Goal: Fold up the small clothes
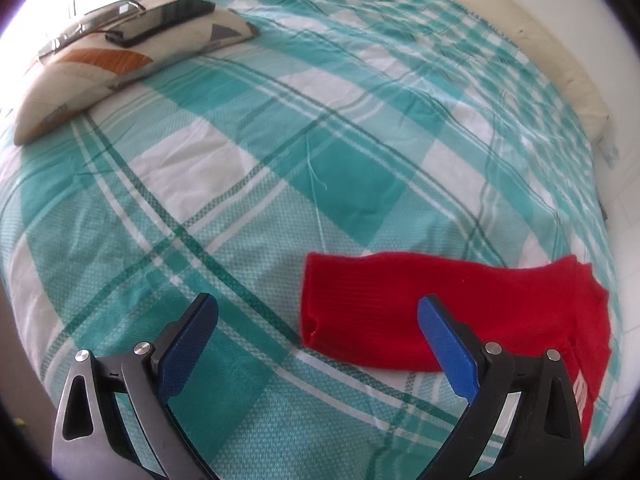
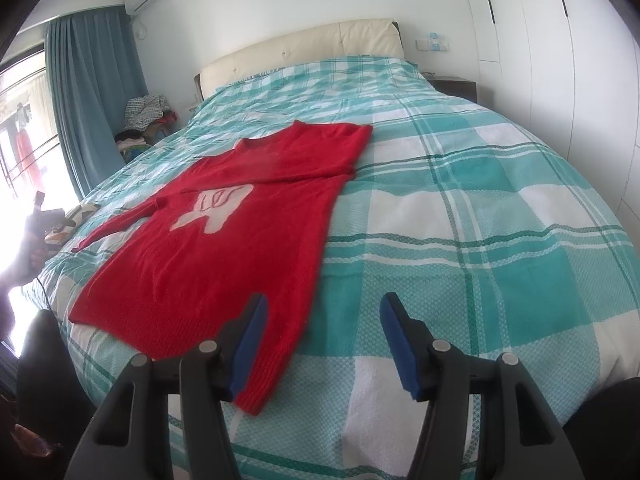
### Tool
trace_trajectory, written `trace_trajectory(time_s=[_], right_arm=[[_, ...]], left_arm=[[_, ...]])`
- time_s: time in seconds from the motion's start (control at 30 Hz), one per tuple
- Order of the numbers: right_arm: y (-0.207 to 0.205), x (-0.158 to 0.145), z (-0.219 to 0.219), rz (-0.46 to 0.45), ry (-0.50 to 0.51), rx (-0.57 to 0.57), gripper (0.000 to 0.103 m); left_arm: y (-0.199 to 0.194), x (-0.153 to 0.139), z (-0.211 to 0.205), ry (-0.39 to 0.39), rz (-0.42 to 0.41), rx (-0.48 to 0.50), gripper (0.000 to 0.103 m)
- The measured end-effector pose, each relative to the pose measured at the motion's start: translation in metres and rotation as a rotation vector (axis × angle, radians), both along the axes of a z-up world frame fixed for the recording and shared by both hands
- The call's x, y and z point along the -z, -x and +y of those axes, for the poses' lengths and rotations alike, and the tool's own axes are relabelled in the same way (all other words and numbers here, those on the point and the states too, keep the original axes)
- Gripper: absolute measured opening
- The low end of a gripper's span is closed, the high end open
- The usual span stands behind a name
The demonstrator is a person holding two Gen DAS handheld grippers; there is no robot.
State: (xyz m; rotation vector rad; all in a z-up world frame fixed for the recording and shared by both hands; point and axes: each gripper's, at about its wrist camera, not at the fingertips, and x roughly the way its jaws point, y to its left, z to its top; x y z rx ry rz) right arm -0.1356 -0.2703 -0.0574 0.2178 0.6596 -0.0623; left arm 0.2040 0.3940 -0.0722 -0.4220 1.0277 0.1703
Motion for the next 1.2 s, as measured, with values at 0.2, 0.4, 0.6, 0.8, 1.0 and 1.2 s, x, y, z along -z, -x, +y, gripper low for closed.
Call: trace_trajectory(time_s=[0.2, 0.4, 0.6, 0.8, 1.0, 1.2], right_arm=[[-0.002, 0.004, 0.0, 0.013, 0.003, 0.001, 0.058], [-0.002, 0.004, 0.002, 0.01, 0.004, -0.007, 0.058], [-0.002, 0.003, 0.001, -0.005, -0.019, -0.017, 0.058], [0.001, 0.001, -0.002, -0.022, -0.046, -0.015, 0.058], [0.006, -0.001, -0.011, -0.046, -0.083, 0.008, 0.058], [0.01, -0.002, -0.017, -0.06, -0.11, 0.019, 0.058]], left_arm=[[-0.009, 0.017, -0.009, 0.062, 0.021, 0.037, 0.064], [-0.011, 0.012, -0.013, 0.006, 0.04, 0.018, 0.007], [-0.014, -0.064, -0.062, -0.066, -0.12, 0.091, 0.006], [-0.025, -0.154, -0.184, -0.102, -0.307, 0.338, 0.006], [-0.033, -0.184, -0.316, -0.037, -0.377, 0.58, 0.006], [-0.033, -0.172, -0.419, -0.029, -0.37, 0.753, 0.006]])
